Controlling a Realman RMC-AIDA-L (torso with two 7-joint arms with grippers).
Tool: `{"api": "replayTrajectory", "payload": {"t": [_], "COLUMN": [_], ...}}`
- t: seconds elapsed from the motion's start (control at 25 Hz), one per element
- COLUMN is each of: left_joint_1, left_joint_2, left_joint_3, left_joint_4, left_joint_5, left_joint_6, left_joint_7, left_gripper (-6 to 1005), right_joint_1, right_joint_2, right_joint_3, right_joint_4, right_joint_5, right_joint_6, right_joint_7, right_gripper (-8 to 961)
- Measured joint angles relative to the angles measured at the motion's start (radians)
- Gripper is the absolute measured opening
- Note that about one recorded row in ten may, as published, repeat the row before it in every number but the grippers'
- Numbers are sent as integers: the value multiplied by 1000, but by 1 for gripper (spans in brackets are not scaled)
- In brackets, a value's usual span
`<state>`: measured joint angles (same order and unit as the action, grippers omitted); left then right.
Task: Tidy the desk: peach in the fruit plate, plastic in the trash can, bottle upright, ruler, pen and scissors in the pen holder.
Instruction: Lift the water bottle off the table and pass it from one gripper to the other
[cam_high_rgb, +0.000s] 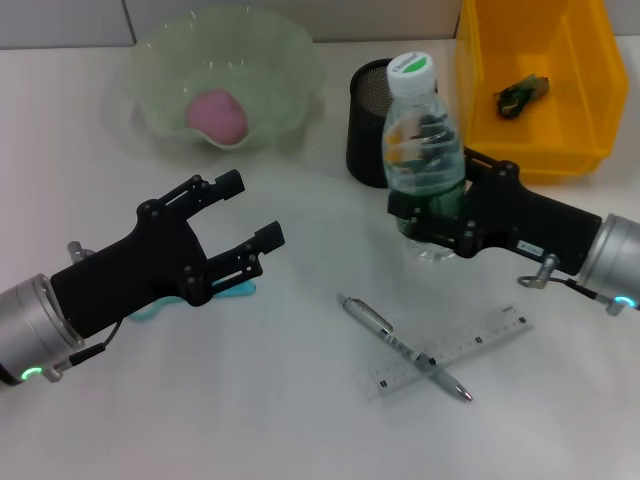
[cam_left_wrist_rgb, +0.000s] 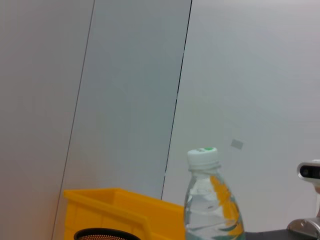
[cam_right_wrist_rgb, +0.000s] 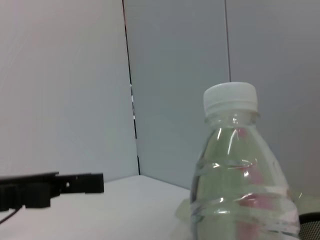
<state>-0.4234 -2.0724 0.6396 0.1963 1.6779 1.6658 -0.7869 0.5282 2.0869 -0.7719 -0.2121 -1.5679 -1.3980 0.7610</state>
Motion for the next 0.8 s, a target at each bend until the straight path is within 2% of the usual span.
{"api": "replayTrajectory", "payload": {"t": [0.16, 0.8], "left_joint_1": [0, -4], "left_joint_2": [0, 1], "left_joint_3": [0, 0], "left_joint_4": [0, 0], "left_joint_5": [-6, -14], "left_joint_6": [1, 2], "left_joint_7": [0, -11], "left_gripper": [799, 799], "right_joint_1": [24, 26], "right_joint_2": [1, 1], "right_joint_3": [1, 2], "right_joint_4": [50, 59], "right_joint_5": [5, 8], "right_joint_6": [23, 31], "right_joint_7": [-35, -43], "right_gripper": [778, 783]}}
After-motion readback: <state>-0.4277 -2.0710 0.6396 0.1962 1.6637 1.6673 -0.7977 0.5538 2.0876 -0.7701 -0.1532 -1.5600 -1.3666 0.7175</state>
